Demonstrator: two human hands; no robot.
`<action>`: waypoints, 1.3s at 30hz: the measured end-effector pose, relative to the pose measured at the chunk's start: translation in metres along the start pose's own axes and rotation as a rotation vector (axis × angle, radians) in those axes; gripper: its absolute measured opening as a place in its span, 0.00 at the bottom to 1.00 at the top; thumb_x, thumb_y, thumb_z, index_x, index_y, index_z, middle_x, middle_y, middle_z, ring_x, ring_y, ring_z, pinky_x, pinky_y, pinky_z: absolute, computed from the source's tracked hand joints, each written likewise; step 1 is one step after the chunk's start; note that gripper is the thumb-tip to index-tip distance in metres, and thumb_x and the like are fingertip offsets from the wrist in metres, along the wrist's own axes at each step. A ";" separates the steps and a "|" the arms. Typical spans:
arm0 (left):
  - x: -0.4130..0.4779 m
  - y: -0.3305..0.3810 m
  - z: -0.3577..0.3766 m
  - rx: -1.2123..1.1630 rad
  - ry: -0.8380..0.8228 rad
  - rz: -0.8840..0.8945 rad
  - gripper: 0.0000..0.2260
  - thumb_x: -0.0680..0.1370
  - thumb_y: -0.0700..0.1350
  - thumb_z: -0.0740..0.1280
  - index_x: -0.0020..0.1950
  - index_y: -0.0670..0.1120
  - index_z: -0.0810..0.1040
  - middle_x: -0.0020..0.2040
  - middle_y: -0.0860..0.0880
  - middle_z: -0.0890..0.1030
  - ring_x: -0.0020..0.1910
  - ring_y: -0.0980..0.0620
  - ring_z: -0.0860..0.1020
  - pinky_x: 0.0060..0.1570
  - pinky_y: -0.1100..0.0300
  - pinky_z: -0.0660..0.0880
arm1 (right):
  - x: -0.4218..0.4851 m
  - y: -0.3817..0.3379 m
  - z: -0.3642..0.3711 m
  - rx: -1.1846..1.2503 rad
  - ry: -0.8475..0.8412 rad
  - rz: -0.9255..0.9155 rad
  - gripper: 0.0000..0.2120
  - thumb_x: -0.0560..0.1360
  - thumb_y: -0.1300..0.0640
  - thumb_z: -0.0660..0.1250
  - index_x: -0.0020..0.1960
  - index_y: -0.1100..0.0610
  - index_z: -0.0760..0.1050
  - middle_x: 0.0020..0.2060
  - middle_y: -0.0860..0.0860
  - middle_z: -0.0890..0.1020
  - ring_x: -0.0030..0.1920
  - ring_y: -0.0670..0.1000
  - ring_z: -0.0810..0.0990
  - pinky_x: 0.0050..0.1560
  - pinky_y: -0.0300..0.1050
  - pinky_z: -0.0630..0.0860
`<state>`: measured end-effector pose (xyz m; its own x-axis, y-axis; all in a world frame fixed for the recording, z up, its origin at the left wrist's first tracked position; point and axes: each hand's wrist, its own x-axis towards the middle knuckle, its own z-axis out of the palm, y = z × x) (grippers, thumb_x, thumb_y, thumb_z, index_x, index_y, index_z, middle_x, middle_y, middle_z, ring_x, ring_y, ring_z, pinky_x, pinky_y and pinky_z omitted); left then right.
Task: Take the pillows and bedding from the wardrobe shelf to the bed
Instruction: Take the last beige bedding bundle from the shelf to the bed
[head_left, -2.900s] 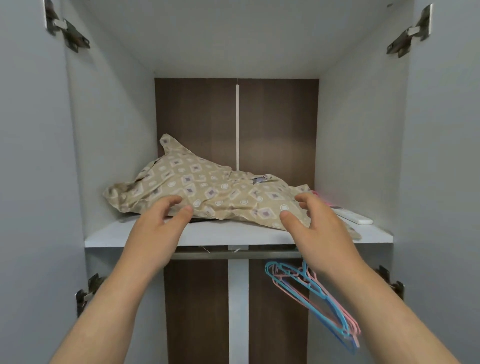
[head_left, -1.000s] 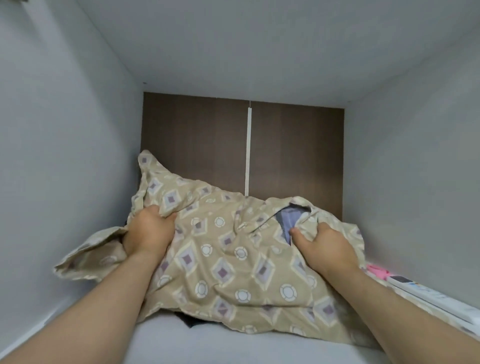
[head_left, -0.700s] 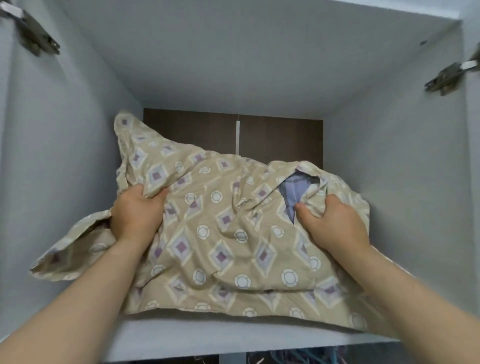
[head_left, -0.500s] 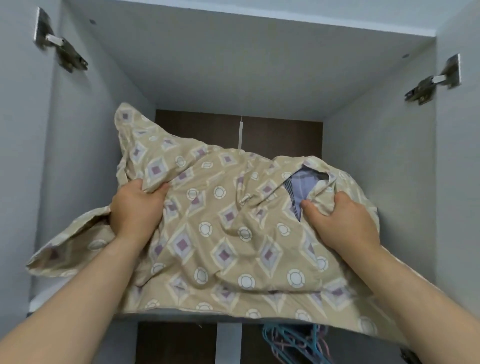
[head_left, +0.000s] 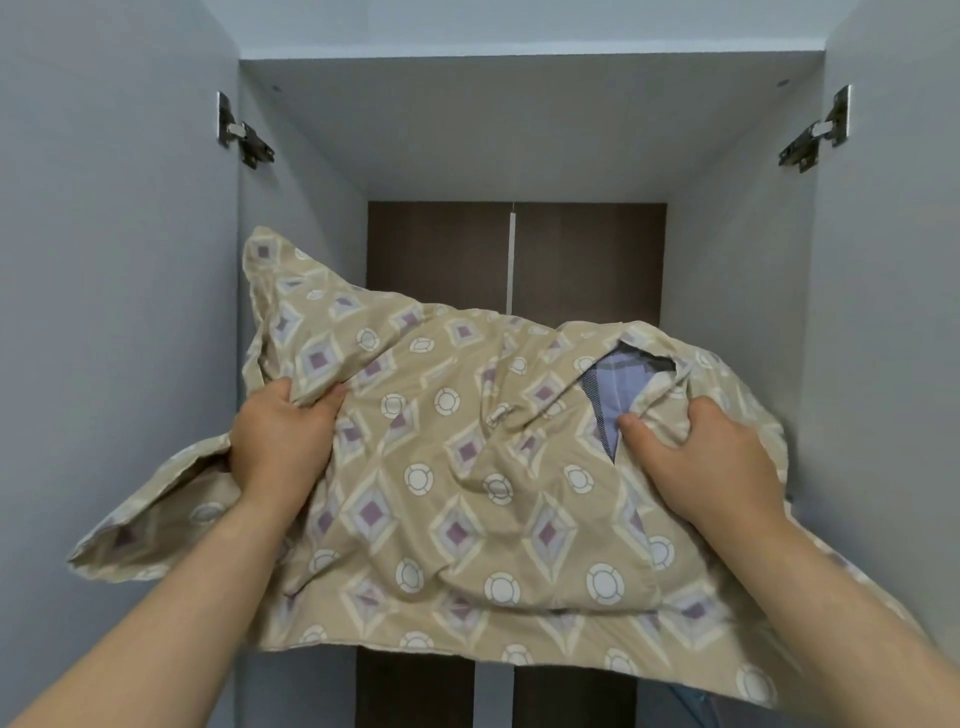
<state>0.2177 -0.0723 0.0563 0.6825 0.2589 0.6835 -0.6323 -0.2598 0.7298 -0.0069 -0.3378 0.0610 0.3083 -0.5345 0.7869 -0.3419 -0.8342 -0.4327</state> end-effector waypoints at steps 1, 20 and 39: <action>-0.006 0.001 -0.009 -0.001 0.002 -0.002 0.18 0.71 0.59 0.70 0.40 0.43 0.77 0.36 0.48 0.78 0.38 0.43 0.76 0.38 0.51 0.75 | -0.008 -0.001 -0.006 -0.001 -0.006 -0.003 0.29 0.70 0.31 0.62 0.48 0.57 0.69 0.45 0.58 0.82 0.48 0.63 0.78 0.40 0.50 0.68; -0.039 -0.035 -0.073 -0.176 -0.207 -0.031 0.14 0.72 0.55 0.71 0.39 0.45 0.76 0.39 0.46 0.77 0.40 0.43 0.75 0.40 0.52 0.72 | -0.133 -0.073 -0.092 -0.258 0.042 0.129 0.29 0.69 0.30 0.61 0.47 0.57 0.69 0.42 0.57 0.81 0.46 0.62 0.79 0.41 0.51 0.72; -0.204 0.014 -0.145 -0.363 -0.697 -0.051 0.17 0.73 0.55 0.71 0.41 0.40 0.78 0.41 0.36 0.80 0.41 0.35 0.77 0.38 0.51 0.72 | -0.353 -0.122 -0.284 -0.610 0.174 0.488 0.25 0.71 0.32 0.59 0.45 0.55 0.69 0.33 0.46 0.70 0.38 0.54 0.70 0.38 0.49 0.66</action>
<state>0.0161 0.0061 -0.0710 0.7103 -0.4119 0.5708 -0.5924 0.0883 0.8008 -0.3265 -0.0089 -0.0396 -0.1271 -0.7493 0.6499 -0.8434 -0.2632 -0.4684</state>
